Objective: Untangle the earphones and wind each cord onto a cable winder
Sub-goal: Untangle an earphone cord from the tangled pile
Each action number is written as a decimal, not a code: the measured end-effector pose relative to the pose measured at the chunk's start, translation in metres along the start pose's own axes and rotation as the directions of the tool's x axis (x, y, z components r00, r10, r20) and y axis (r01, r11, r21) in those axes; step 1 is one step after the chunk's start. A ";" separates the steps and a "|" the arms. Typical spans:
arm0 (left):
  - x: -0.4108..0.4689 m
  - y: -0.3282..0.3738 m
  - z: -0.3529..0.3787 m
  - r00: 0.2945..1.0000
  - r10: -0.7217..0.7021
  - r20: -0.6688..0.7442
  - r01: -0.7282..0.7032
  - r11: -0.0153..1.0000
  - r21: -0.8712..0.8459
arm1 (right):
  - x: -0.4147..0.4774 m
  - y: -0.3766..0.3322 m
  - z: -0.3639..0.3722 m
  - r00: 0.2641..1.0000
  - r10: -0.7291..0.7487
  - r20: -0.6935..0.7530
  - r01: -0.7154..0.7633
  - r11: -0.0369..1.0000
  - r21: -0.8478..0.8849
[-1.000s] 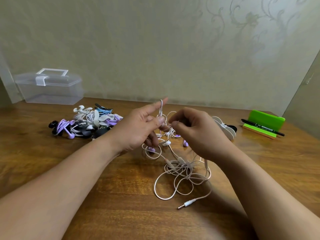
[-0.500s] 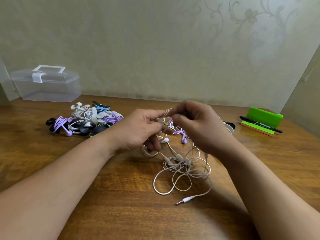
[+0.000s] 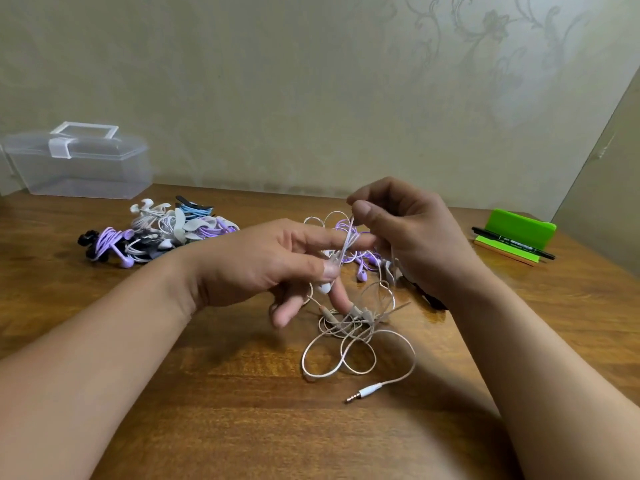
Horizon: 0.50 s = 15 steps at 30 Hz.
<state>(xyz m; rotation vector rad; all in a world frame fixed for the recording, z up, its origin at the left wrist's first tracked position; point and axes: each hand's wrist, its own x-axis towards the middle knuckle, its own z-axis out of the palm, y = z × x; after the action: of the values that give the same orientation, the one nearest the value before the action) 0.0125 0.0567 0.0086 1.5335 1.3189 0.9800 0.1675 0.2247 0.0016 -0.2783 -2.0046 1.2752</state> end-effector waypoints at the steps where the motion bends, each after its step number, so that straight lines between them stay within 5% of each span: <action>1: -0.001 0.001 0.000 0.999 0.044 0.006 -0.043 0.996 -0.072 | 0.001 0.003 0.000 1.000 0.025 0.013 -0.025 1.000 0.008; 5: 0.005 -0.004 -0.006 0.960 0.137 -0.243 -0.201 0.943 -0.265 | -0.003 0.011 0.011 0.984 0.108 0.141 -0.110 0.994 0.007; 8: 0.013 -0.012 -0.011 0.904 0.115 -0.411 -0.201 0.964 -0.171 | -0.006 0.011 0.021 0.974 0.134 0.185 -0.112 0.986 -0.122; 15: 0.018 -0.018 -0.011 0.817 0.188 -0.545 -0.129 0.981 0.144 | -0.009 0.004 0.024 0.939 0.256 0.230 -0.194 0.946 -0.260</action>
<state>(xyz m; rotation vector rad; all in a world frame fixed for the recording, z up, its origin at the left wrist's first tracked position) -0.0007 0.0768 -0.0045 1.5064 1.6772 1.5774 0.1564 0.2055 -0.0118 -0.4883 -2.4131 1.2668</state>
